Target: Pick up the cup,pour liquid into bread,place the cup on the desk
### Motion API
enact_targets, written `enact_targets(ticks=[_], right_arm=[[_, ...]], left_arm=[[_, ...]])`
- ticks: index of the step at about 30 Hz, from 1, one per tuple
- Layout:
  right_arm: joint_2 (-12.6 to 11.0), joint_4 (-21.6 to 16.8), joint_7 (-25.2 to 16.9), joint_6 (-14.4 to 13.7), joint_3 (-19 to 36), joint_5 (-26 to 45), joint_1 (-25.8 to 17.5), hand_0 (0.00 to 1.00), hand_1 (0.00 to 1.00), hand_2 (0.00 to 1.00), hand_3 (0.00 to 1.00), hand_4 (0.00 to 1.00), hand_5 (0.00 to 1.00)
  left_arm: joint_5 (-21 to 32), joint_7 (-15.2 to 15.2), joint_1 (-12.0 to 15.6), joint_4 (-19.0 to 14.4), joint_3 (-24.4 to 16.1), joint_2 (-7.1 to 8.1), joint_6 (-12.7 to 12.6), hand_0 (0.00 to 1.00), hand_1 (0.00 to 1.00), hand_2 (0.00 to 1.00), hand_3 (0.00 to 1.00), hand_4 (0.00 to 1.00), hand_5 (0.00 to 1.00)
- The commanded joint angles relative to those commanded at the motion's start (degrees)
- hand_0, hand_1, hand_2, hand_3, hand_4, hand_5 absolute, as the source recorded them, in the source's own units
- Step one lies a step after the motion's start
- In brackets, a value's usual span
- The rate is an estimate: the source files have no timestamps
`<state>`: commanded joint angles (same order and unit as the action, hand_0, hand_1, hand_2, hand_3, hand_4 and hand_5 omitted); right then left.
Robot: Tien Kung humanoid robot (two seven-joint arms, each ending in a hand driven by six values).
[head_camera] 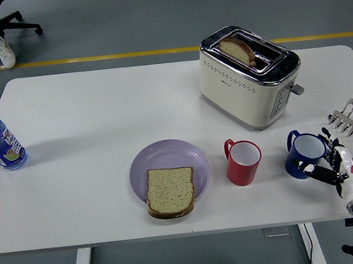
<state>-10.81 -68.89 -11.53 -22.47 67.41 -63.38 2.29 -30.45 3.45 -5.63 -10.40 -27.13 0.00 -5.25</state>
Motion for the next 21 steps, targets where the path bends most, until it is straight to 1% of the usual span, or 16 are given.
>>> enact_targets(ticks=[3,10,21], right_arm=[[0.0,0.5,-0.1,-0.3,-0.3,0.2,0.4,0.893,0.843,0.929,0.981,0.998,0.092],[0.5,3.1,-0.5,-0.7,-1.0,-0.6,2.0,0.892,0.839,0.929,0.976,0.998,0.092],[0.9,5.4,-1.1,-1.4,-2.2,-1.2,3.4,0.885,0.832,0.921,0.960,0.998,0.091]], left_arm=[[0.0,0.0,0.0,0.0,0.1,0.00,0.0,0.623,0.594,0.602,0.556,0.378,0.984],[0.2,0.0,0.0,0.0,0.2,0.00,0.0,0.623,0.594,0.604,0.555,0.378,0.984],[0.3,0.0,-0.1,0.0,0.3,0.00,0.0,0.624,0.595,0.606,0.557,0.378,0.984]])
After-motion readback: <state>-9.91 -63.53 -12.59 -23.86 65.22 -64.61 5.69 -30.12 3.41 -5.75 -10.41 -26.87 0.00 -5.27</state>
